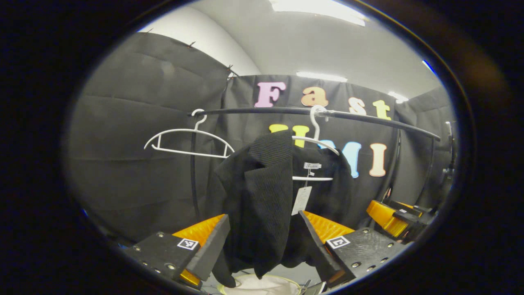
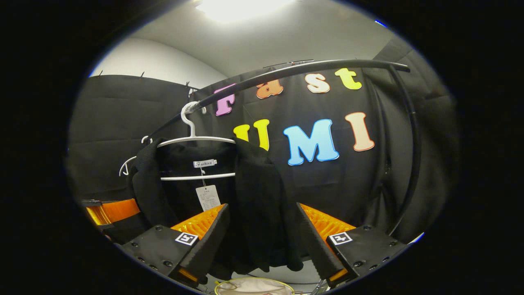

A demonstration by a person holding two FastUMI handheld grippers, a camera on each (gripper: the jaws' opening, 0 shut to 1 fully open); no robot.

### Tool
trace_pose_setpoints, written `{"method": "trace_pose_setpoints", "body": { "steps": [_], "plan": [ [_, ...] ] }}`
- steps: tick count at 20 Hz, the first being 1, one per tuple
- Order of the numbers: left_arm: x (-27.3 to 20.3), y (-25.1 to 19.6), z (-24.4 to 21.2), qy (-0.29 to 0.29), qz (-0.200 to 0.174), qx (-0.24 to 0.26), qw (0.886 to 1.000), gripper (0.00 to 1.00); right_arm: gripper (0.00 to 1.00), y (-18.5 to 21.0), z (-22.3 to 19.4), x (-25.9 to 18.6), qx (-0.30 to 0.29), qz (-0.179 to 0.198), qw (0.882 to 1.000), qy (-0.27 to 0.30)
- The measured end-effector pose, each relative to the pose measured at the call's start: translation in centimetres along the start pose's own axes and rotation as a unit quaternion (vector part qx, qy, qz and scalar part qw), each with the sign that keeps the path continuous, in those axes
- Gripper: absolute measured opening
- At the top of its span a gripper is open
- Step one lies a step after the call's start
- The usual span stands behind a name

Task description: Grasp the clothes on the hanger with both hands and then place them into the laundry hamper below.

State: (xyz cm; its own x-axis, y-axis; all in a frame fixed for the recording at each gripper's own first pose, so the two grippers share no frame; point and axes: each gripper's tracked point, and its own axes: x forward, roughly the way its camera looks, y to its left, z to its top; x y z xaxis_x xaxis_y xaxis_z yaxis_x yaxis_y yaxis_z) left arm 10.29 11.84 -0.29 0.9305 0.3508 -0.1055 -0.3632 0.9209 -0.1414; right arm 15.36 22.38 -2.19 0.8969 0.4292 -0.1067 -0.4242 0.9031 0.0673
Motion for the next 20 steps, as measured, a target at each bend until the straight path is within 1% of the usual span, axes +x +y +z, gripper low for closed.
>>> {"method": "trace_pose_setpoints", "body": {
  "steps": [1, 3, 4, 5, 6, 7, 12, 13, 14, 15, 19, 20],
  "plan": [
    [0.7, -0.1, 0.1, -0.001, 0.007, -0.002, 1.0, 0.98, 0.97, 0.3, -0.3, 1.1, 0.004, 0.008, 1.0, 0.006],
    [1.9, -0.4, 0.1, 0.0, 0.021, -0.003, 1.0, 0.98, 0.97, 1.3, -0.9, 3.1, 0.014, 0.029, 0.999, 0.023],
    [2.6, -0.6, 0.0, 0.0, 0.026, -0.004, 1.0, 0.98, 1.0, 1.8, -1.2, 3.9, 0.018, 0.04, 0.999, 0.03],
    [3.2, -0.8, 0.1, -0.001, 0.03, -0.006, 1.0, 0.98, 1.0, 2.1, -1.4, 4.7, 0.018, 0.049, 0.998, 0.035],
    [3.8, -1.1, 0.1, -0.001, 0.032, -0.006, 0.999, 0.98, 0.98, 2.3, -1.5, 5.3, 0.017, 0.055, 0.998, 0.037],
    [4.3, -1.4, 0.0, 0.0, 0.035, -0.005, 0.999, 0.98, 1.0, 2.5, -1.8, 5.7, 0.014, 0.061, 0.997, 0.04],
    [7.2, -1.5, 0.0, 0.007, 0.058, -0.002, 0.998, 0.98, 1.0, 3.5, -3.0, 8.2, 0.013, 0.085, 0.995, 0.053],
    [7.6, -1.5, 0.2, 0.007, 0.064, -0.001, 0.998, 0.98, 1.0, 3.7, -3.2, 8.6, 0.016, 0.088, 0.994, 0.056],
    [8.0, -1.5, 0.1, 0.008, 0.07, 0.002, 0.997, 0.98, 0.97, 3.7, -3.3, 9.2, 0.019, 0.088, 0.994, 0.058],
    [8.4, -1.6, 0.2, 0.009, 0.075, 0.004, 0.997, 0.98, 1.0, 3.7, -3.4, 9.9, 0.02, 0.087, 0.994, 0.06],
    [10.0, -2.0, 0.3, 0.01, 0.098, 0.018, 0.995, 0.98, 1.0, 3.4, -3.5, 12.7, 0.021, 0.081, 0.995, 0.057],
    [10.3, -1.8, 0.2, 0.011, 0.107, 0.023, 0.994, 0.98, 0.97, 3.2, -3.5, 13.4, 0.019, 0.078, 0.995, 0.056]
  ]
}}
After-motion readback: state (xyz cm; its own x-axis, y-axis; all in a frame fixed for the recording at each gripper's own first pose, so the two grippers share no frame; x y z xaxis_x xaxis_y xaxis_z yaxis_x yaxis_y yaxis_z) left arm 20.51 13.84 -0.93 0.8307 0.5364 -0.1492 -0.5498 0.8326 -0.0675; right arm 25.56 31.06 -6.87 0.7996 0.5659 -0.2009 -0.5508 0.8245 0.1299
